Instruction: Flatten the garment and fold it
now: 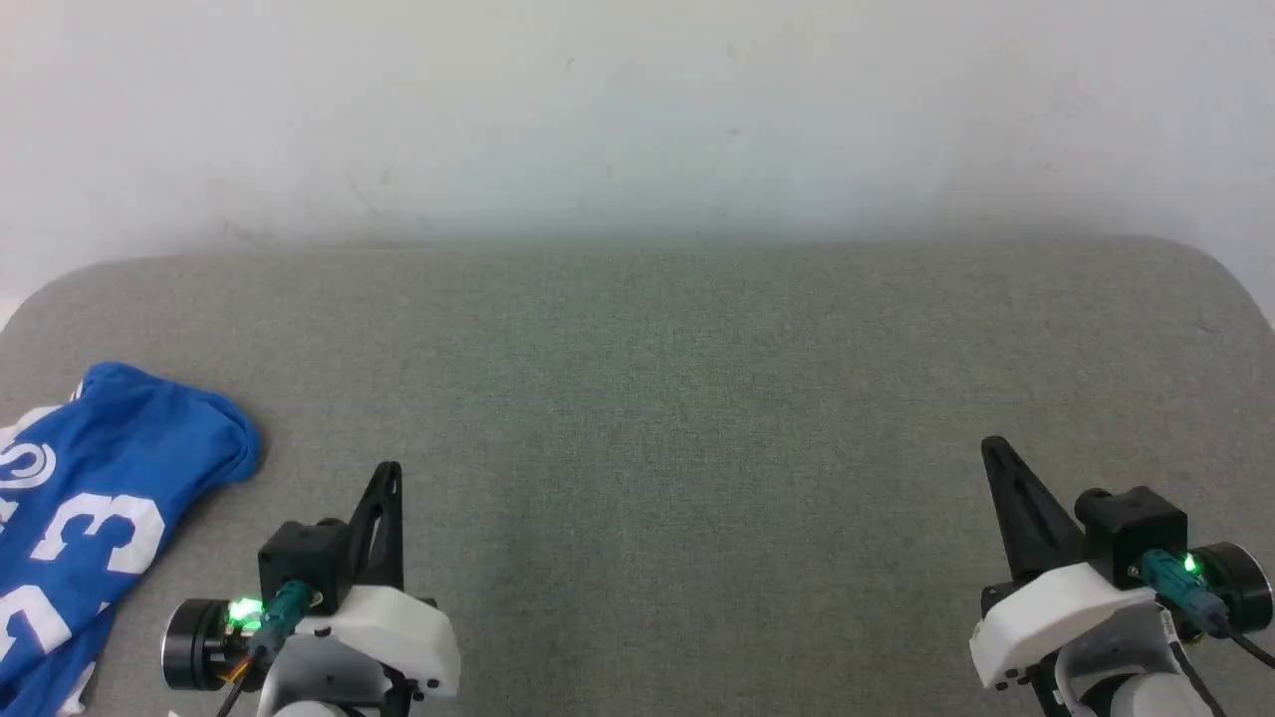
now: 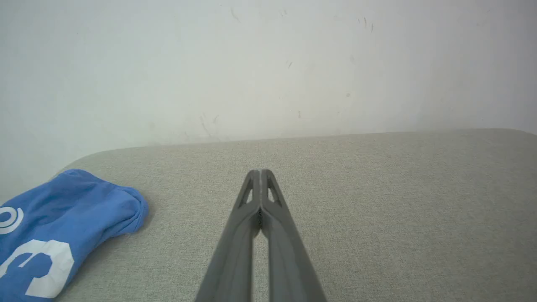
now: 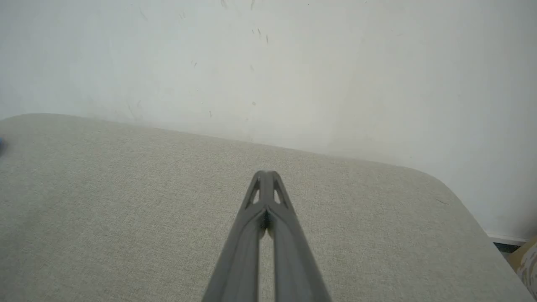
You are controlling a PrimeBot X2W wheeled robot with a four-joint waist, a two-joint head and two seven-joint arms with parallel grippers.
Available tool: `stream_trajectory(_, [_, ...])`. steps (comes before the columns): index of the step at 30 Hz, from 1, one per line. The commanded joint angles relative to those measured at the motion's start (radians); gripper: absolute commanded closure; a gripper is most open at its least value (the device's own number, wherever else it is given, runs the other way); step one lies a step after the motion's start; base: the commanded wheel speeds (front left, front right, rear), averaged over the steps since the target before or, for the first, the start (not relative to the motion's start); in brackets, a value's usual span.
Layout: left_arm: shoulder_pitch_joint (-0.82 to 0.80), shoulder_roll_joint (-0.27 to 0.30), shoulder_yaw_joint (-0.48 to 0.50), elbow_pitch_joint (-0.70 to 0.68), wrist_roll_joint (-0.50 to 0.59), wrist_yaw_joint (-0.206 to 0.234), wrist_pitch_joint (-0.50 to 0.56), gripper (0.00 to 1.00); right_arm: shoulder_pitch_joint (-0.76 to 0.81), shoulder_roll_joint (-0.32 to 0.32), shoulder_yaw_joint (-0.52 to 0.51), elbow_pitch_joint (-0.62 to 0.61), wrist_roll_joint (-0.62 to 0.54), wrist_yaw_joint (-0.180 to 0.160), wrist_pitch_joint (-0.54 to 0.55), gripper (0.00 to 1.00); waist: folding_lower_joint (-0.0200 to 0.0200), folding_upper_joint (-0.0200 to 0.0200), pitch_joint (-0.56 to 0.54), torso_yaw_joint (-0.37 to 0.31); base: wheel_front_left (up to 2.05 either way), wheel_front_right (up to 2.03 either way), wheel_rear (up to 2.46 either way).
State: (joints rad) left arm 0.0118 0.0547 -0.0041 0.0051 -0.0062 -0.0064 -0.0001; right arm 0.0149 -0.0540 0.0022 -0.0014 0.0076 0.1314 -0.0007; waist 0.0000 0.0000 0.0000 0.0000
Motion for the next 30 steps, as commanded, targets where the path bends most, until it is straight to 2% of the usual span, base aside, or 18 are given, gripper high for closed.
stream_trajectory(1, [-0.012,-0.005,0.004,-0.005,0.006,0.006,0.000,1.00,-0.015,0.004,-0.002,0.001,-0.008,-0.001,0.001,1.00,0.0000,0.0000,0.000,0.000,0.00,0.00,0.00])
stream_trajectory(23, [-0.012,-0.005,0.004,-0.005,0.006,0.006,0.000,1.00,-0.015,0.004,-0.002,0.001,-0.008,-0.001,0.001,1.00,0.0000,0.0000,0.000,0.000,0.00,0.00,0.00])
stream_trajectory(24, [0.000,0.000,0.000,0.000,0.000,0.000,0.000,0.00,0.000,0.000,0.000,0.000,0.000,0.000,0.000,0.00,0.0000,0.0000,0.000,0.000,0.00,0.00,0.00])
stream_trajectory(30, [-0.002,0.000,-0.006,0.009,-0.011,-0.001,-0.008,0.00,0.002,0.000,-0.003,0.003,0.006,0.000,-0.008,0.00,0.0000,0.0000,0.000,0.000,0.00,0.00,0.00])
